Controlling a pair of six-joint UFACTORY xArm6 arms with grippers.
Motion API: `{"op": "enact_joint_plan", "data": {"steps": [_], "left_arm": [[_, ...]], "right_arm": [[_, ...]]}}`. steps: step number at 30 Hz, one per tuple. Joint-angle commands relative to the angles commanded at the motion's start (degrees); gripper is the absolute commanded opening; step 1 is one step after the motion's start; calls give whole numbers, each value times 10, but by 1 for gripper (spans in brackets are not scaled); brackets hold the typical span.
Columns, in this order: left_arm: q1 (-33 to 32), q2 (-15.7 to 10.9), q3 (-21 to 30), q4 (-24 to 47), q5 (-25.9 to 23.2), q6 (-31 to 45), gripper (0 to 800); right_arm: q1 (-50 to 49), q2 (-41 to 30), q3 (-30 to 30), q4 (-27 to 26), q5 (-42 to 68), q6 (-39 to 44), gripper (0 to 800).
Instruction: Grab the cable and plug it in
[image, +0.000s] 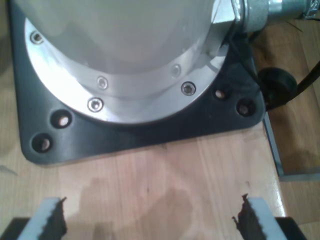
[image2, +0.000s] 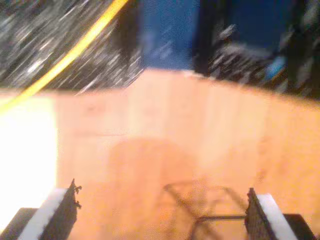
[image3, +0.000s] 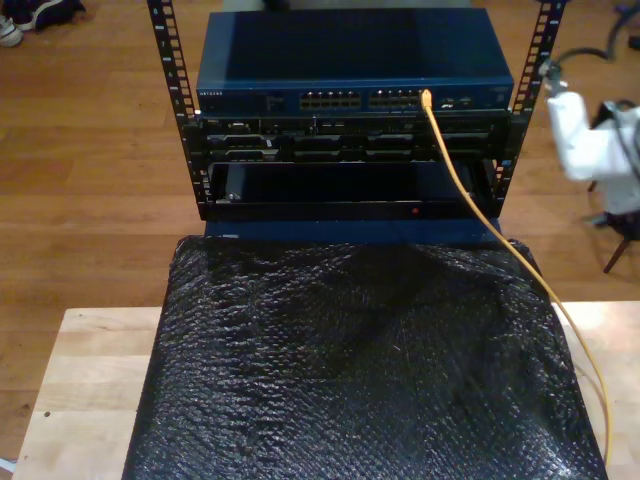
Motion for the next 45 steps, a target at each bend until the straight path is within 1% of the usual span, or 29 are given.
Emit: {"op": "enact_joint_plan", "data": {"steps": [6,9,19,26,29,33,41,45], "left_arm": [[0,0,0,0,0,0,800],[0,0,0,0,0,0,800],[0,0,0,0,0,0,800],[0,0,0,0,0,0,800],[0,0,0,0,0,0,800],[0,0,0,0,0,0,800],[0,0,0,0,0,0,800],[0,0,0,0,0,0,800]], "right_arm": [[-98,-31,1,0,118,-76,798],[-148,-48,13,0,162,-113,798],[-299,-142,83,-1,244,-226,798],[-410,-217,137,-3,317,-328,798],[-457,-242,157,-9,333,-373,798],[-507,-256,180,-38,336,-427,798],[-567,-274,222,-91,344,-496,798],[-606,-281,244,-92,347,-519,798]]}}
